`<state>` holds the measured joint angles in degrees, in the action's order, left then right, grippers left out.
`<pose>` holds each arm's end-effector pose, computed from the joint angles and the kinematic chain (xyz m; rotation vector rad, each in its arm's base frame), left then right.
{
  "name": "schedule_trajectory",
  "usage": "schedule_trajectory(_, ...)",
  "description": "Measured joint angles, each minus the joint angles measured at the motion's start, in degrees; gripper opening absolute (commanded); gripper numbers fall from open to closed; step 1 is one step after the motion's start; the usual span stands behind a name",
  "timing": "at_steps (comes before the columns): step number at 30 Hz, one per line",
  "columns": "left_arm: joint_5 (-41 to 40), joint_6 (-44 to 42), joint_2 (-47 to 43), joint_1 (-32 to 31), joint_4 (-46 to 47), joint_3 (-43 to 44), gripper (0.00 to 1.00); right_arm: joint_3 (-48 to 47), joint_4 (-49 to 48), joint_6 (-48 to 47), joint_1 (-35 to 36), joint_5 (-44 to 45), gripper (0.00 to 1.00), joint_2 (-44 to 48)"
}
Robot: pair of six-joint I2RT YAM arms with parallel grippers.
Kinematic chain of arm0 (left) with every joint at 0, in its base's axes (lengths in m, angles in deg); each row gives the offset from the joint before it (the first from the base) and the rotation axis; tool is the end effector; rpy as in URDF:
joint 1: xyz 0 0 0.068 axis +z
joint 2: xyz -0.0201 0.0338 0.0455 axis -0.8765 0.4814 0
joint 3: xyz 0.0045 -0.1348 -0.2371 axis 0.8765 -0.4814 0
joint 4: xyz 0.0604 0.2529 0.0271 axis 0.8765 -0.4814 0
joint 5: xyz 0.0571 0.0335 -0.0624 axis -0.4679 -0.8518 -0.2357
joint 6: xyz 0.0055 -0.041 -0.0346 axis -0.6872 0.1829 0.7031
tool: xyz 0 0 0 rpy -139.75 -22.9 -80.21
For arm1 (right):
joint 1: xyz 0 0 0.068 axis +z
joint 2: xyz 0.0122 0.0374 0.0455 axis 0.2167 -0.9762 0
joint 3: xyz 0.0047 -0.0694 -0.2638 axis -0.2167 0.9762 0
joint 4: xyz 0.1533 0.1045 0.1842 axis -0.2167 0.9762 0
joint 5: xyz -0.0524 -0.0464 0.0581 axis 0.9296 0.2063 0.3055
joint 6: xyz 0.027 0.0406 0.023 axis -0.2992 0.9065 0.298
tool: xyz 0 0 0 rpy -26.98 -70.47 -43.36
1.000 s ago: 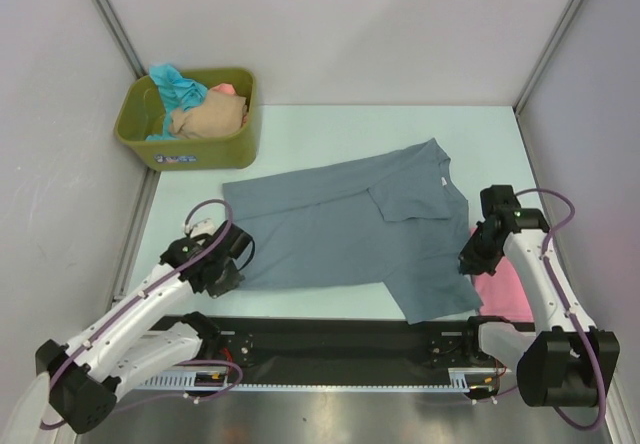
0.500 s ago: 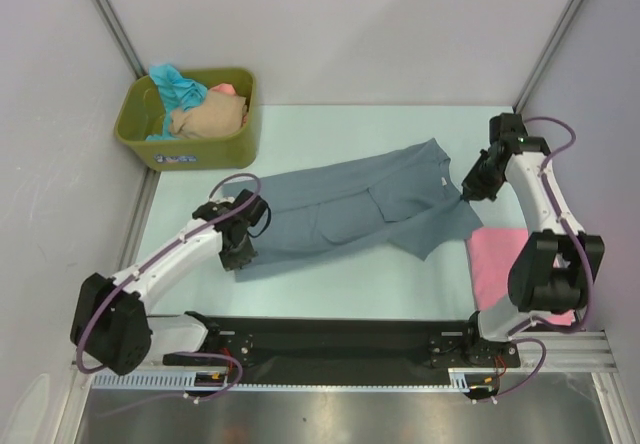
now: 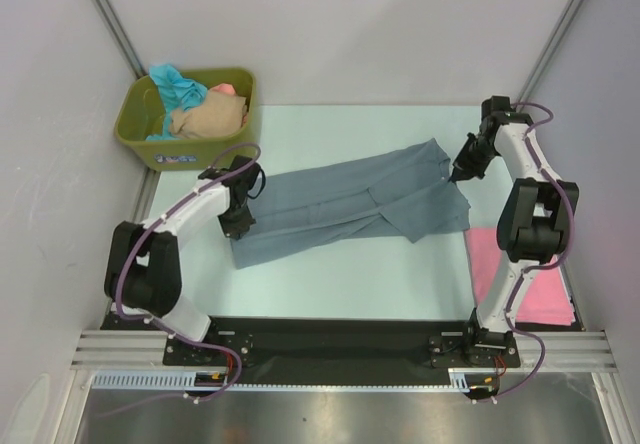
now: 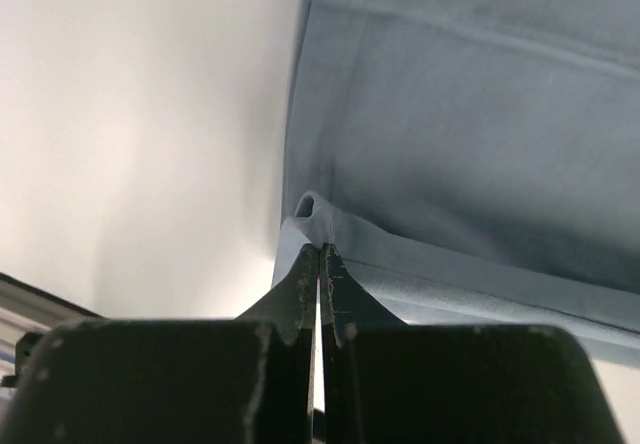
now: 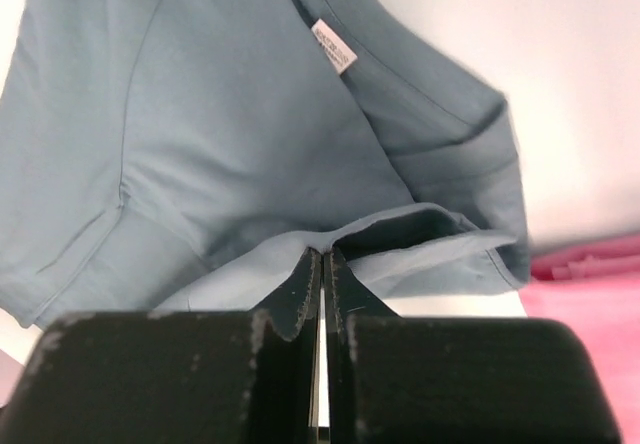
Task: Fold and stack the t-shirts
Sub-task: Fold the tshirt
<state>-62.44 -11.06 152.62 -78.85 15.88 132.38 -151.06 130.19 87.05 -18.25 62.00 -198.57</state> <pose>0.2664 -0.0727 0.2097 -0.6209 2.7569 0.2934 0.4022 -0.0344 0.2552 0.6995 2.7186 0.3190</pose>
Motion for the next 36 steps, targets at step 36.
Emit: schedule_trajectory(36,-0.48,-6.91,16.06,8.04,1.27,16.09,0.0,-19.37,3.98,1.42,1.66,-6.19,0.0,-15.06)
